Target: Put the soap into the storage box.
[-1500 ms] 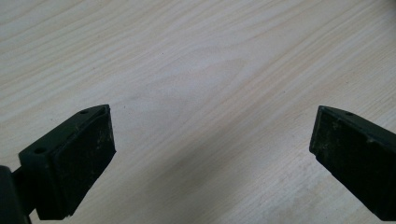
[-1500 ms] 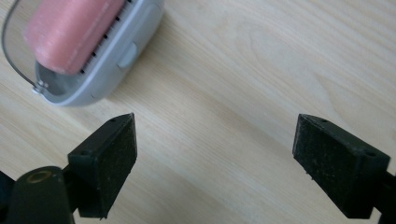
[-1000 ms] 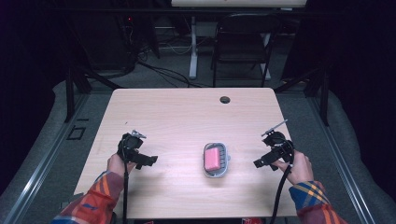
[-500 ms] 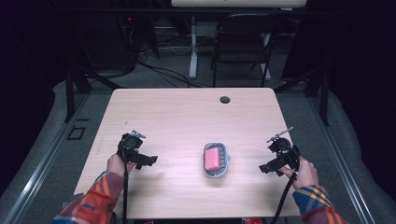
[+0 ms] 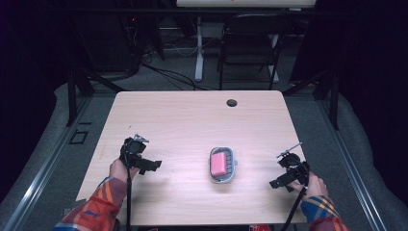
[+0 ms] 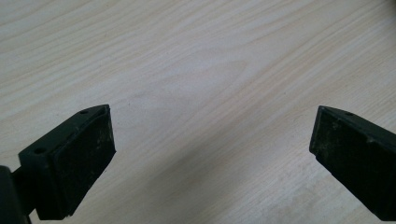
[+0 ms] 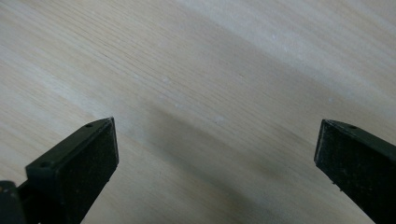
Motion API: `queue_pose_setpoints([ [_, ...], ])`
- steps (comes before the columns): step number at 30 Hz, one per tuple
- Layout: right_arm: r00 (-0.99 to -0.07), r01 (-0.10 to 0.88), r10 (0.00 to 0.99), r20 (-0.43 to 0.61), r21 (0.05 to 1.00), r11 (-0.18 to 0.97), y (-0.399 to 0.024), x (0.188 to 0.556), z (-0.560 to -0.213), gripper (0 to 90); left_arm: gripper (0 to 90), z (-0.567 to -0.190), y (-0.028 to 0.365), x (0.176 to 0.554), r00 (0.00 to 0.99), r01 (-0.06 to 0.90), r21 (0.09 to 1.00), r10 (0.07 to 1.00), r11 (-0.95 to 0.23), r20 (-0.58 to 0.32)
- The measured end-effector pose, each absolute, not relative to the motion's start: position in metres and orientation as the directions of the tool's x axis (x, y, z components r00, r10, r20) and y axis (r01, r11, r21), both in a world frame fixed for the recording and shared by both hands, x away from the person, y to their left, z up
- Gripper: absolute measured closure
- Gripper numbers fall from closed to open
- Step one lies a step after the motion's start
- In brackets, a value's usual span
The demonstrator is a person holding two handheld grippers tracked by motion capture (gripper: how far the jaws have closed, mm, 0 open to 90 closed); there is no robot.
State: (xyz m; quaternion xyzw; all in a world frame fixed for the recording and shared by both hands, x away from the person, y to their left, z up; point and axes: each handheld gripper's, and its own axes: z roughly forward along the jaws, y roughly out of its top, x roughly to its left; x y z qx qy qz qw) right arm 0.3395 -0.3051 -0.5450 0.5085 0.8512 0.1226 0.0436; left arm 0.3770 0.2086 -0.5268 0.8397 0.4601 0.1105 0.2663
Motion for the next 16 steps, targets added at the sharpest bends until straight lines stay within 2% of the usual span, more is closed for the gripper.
queue_pose_setpoints([
  [3,-0.463,0.863,0.884,0.059,0.257,0.435,-0.3045,0.3390,-0.5486,0.0,0.2,-0.5265,0.2093,0.3761,0.557,0.710,0.553,0.828,-0.435,-0.065],
  [6,-0.488,0.857,0.872,0.032,0.206,0.472,-0.3052,0.3404,-0.5485,0.0,0.2,-0.5266,0.2099,0.3762,0.560,0.710,0.553,0.826,-0.437,-0.066],
  [16,-0.475,0.860,0.880,0.027,0.227,0.457,-0.3062,0.3394,-0.5494,0.0,0.2,-0.5278,0.2091,0.3782,0.569,0.704,0.550,0.820,-0.449,-0.058],
])
